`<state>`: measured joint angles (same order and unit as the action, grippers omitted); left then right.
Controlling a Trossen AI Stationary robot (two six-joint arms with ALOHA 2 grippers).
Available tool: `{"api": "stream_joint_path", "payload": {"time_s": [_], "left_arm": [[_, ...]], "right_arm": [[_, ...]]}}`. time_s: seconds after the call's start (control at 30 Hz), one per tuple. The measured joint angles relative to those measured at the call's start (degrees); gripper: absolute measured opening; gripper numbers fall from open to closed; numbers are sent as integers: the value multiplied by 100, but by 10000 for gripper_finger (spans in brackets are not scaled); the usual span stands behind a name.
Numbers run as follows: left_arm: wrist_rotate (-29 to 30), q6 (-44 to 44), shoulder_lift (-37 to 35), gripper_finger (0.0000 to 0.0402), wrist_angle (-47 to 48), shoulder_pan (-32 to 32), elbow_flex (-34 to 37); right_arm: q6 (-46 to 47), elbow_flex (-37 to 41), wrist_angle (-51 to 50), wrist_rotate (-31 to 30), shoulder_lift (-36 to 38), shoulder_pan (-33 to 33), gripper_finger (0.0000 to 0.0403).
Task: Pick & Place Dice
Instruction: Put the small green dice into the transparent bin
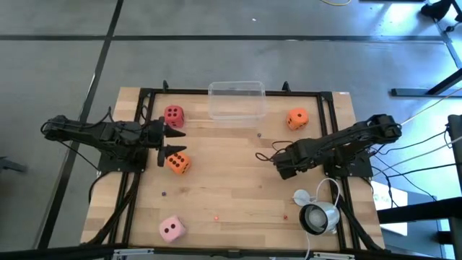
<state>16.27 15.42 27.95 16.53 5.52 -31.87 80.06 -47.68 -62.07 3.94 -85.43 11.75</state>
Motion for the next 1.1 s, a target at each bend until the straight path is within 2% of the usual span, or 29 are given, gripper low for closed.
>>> {"api": "stream_joint_path", "payload": {"time_s": [0.17, 0.37, 0.63, 1.1], "left_arm": [[0, 43, -11, 253, 0, 0, 0], [-72, 41, -11, 253, 1, 0, 0], [-35, 37, -11, 253, 2, 0, 0], [72, 22, -11, 253, 2, 0, 0]], "right_arm": [[151, 271, 177, -222, 127, -4, 240], [374, 863, 1026, -55, 190, -35, 240], [498, 997, 1254, -183, 197, -88, 239], [462, 1113, 1294, -465, 210, -145, 163]]}}
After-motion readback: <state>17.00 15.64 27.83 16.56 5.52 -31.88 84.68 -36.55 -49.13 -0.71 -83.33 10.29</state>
